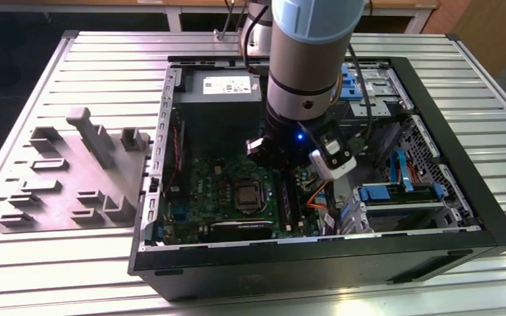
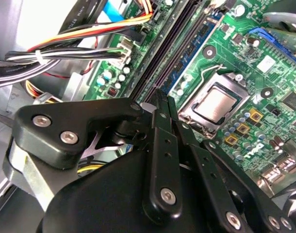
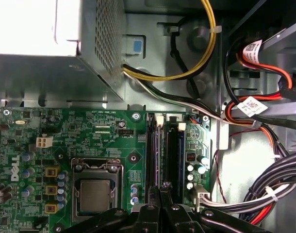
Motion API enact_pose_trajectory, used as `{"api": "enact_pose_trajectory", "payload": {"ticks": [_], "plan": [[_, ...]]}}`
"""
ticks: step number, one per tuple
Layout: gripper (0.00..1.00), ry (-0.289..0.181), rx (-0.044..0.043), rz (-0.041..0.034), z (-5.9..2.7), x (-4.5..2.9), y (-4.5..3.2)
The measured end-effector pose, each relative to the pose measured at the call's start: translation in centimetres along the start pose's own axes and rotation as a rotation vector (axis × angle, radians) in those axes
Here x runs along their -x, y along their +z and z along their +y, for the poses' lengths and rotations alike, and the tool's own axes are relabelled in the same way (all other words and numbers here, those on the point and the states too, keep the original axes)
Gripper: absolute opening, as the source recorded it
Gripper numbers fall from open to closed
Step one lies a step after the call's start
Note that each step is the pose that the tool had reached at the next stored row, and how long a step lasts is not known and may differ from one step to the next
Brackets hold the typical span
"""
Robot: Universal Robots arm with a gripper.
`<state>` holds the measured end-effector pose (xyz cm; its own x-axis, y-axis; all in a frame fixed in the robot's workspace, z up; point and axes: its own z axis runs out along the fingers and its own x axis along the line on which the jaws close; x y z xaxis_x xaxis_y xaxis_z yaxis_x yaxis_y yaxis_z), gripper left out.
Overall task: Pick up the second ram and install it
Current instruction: 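Insert the second ram into the second slot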
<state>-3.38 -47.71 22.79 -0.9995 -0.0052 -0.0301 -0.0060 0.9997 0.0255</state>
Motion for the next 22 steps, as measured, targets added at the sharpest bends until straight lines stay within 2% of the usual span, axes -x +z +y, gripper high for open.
{"api": "enact_pose_trajectory", "payload": {"ticks": [11, 22], "plan": [[0.12, 0.0, 0.0002, 0.0, -0.2, -0.03, 0.46], [0.12, 0.001, -0.0023, 0.0001, -0.27, -0.04, 0.49]]}}
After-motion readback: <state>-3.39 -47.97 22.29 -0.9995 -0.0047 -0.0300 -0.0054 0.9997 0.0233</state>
